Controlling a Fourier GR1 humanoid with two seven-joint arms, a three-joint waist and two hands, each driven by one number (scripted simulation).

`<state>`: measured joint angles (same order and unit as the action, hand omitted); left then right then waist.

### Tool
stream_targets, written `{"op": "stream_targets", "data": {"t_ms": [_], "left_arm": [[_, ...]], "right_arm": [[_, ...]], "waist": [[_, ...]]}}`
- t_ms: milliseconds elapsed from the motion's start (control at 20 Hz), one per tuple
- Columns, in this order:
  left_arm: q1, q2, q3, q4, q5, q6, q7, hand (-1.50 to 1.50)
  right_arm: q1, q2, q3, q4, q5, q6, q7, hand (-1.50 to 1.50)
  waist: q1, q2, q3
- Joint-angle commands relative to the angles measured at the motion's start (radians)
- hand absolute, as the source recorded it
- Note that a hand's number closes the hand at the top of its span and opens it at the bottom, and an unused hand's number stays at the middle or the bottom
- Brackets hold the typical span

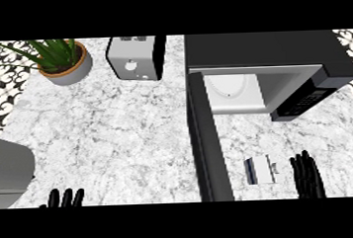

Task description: Pick up the milk, place it into the microwave and close the microwave

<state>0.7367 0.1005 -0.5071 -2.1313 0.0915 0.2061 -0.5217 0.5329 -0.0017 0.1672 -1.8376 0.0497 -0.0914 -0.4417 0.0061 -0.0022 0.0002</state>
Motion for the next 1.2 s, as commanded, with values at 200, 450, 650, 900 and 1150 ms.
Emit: {"op": "stream_targets", "data": {"t_ms": [200, 450, 650, 900, 1150], "left_arm": [[0.062, 0.044, -0.031, -0.019, 0.021, 0.005, -0.05, -1.5], [0.077, 0.062, 0.01, 0.076, 0.082, -0.028, -0.167, -1.5], [0.064, 0.084, -0.011, 0.048, 0.083, -0.009, -0.147, -1.5], [0.103, 0.1, -0.061, -0.001, 0.059, 0.03, -0.143, -1.5], [0.114, 0.098, -0.128, 0.005, 0.014, 0.08, -0.155, -1.5]], "right_arm": [[-0.155, -0.011, -0.159, 0.281, -0.067, -0.042, -0.098, -1.5], [-0.168, -0.025, -0.193, 0.512, -0.097, -0.014, -0.309, -1.5], [-0.267, -0.024, -0.196, 0.6, -0.083, -0.044, -0.324, -1.5], [-0.319, -0.035, -0.246, 0.816, -0.091, -0.008, -0.492, -1.5], [-0.436, -0.035, -0.274, 0.957, -0.074, -0.042, -0.526, -1.5]], "waist": [[0.002, 0.002, 0.001], [0.001, 0.001, 0.0], [0.0, 0.001, 0.0], [0.002, 0.001, 0.001], [0.003, 0.002, 0.001]]}}
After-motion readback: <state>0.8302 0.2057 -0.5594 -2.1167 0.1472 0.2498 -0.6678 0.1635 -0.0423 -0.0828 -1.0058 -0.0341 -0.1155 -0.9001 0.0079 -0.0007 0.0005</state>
